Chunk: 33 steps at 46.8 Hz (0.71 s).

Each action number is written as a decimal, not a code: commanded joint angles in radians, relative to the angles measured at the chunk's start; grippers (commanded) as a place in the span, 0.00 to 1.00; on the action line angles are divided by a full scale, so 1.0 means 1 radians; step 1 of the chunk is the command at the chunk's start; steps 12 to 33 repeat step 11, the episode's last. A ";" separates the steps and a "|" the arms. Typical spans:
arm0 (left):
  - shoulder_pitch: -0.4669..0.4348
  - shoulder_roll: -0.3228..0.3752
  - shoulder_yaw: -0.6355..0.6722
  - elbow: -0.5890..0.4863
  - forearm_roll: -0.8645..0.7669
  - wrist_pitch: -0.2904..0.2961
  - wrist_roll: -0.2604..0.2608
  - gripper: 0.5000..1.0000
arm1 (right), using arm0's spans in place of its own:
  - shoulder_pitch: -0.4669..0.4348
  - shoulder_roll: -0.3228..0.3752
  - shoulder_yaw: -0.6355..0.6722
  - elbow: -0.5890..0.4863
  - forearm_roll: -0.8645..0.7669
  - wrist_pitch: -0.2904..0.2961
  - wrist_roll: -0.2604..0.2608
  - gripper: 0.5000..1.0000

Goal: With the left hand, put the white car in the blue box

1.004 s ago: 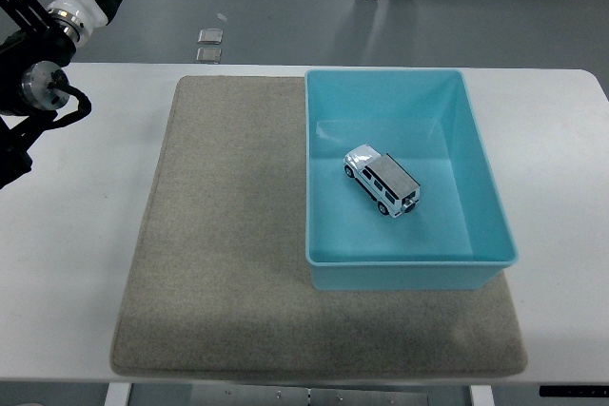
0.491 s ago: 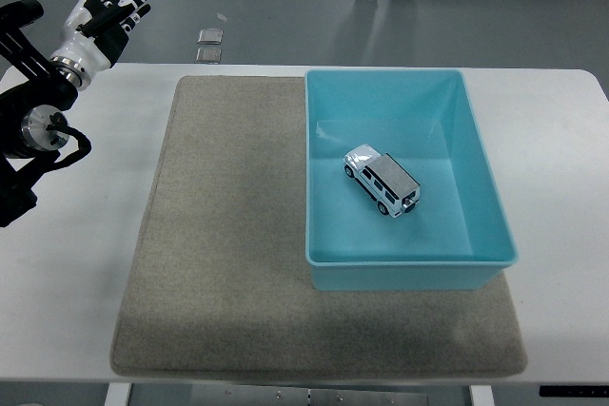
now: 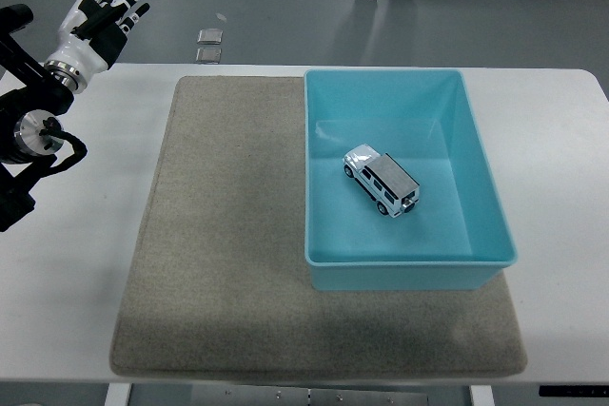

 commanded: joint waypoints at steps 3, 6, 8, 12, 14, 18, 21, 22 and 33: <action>0.015 0.000 -0.020 -0.006 0.000 0.000 0.000 1.00 | 0.000 0.000 0.000 0.002 0.003 0.005 0.001 0.87; 0.024 0.002 -0.027 -0.006 0.002 -0.008 0.000 1.00 | 0.000 0.000 -0.001 0.017 -0.003 0.012 0.000 0.87; 0.030 0.003 -0.033 -0.009 0.002 -0.014 0.000 1.00 | 0.000 0.000 -0.003 0.025 -0.005 0.015 0.000 0.87; 0.036 0.008 -0.044 -0.007 0.002 -0.019 0.000 1.00 | 0.000 0.000 -0.003 0.037 -0.005 0.014 0.000 0.87; 0.036 0.008 -0.044 -0.007 0.002 -0.019 0.000 1.00 | 0.000 0.000 -0.003 0.037 -0.005 0.014 0.000 0.87; 0.036 0.008 -0.044 -0.007 0.002 -0.019 0.000 1.00 | 0.000 0.000 -0.003 0.037 -0.005 0.014 0.000 0.87; 0.036 0.008 -0.044 -0.007 0.002 -0.019 0.000 1.00 | 0.000 0.000 -0.003 0.037 -0.005 0.014 0.000 0.87; 0.036 0.008 -0.044 -0.007 0.002 -0.019 0.000 1.00 | 0.000 0.000 -0.003 0.037 -0.005 0.014 0.000 0.87; 0.036 0.008 -0.044 -0.007 0.002 -0.019 0.000 1.00 | 0.000 0.000 -0.003 0.037 -0.005 0.014 0.000 0.87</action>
